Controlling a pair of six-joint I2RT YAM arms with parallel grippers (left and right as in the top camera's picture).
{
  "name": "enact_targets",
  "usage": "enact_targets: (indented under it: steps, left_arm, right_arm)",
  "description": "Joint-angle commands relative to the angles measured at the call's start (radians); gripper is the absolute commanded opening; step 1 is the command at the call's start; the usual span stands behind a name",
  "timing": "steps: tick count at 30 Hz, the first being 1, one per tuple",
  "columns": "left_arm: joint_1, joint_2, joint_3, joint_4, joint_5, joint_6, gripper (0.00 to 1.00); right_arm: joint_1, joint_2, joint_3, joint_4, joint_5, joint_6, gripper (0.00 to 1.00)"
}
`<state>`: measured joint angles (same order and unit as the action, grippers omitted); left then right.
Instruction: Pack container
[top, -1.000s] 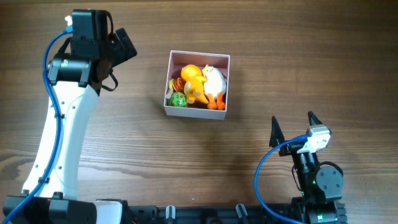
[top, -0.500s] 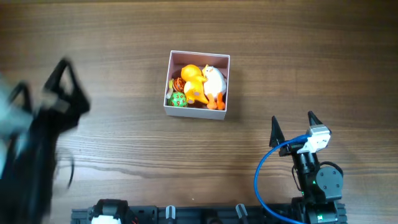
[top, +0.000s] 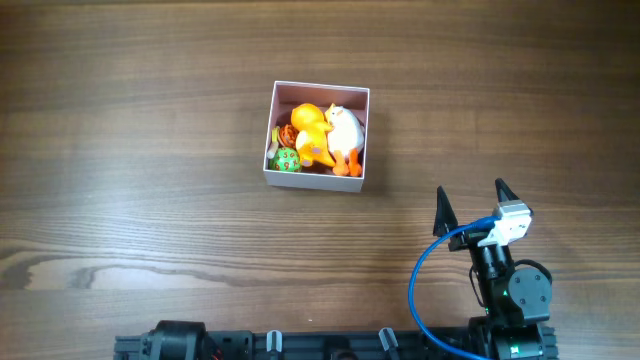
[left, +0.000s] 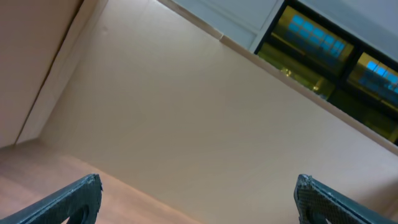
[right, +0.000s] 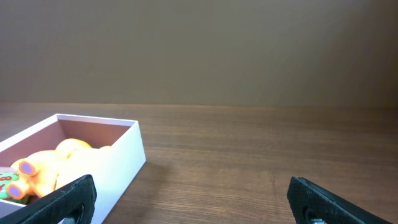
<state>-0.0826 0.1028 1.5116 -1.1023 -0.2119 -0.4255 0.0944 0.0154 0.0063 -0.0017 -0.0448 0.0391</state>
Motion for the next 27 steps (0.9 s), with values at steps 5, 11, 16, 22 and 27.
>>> enact_targets:
  steps: [5,11,16,22,27]
  left_arm:
    - [0.028,-0.063,-0.062,-0.126,0.006,-0.009,1.0]
    - [0.044,-0.085,-0.219,-0.107,0.048,-0.01,1.0]
    - [0.047,-0.092,-0.388,0.053,0.109,-0.01,1.0]
    - [0.047,-0.092,-0.717,0.51,0.188,-0.009,1.0]
    - [0.047,-0.092,-1.018,0.795,0.216,-0.009,1.0]
  right_arm:
    - [-0.004,-0.011,-0.001,0.004,-0.002,-0.01,1.0]
    - [-0.004,-0.011,-0.001,0.004,-0.002,-0.01,1.0]
    - [-0.004,-0.011,-0.001,0.004,-0.002,-0.01,1.0]
    - [-0.004,-0.011,-0.001,0.004,-0.002,-0.01,1.0]
    - [-0.004,-0.011,-0.001,0.004,-0.002,-0.01,1.0]
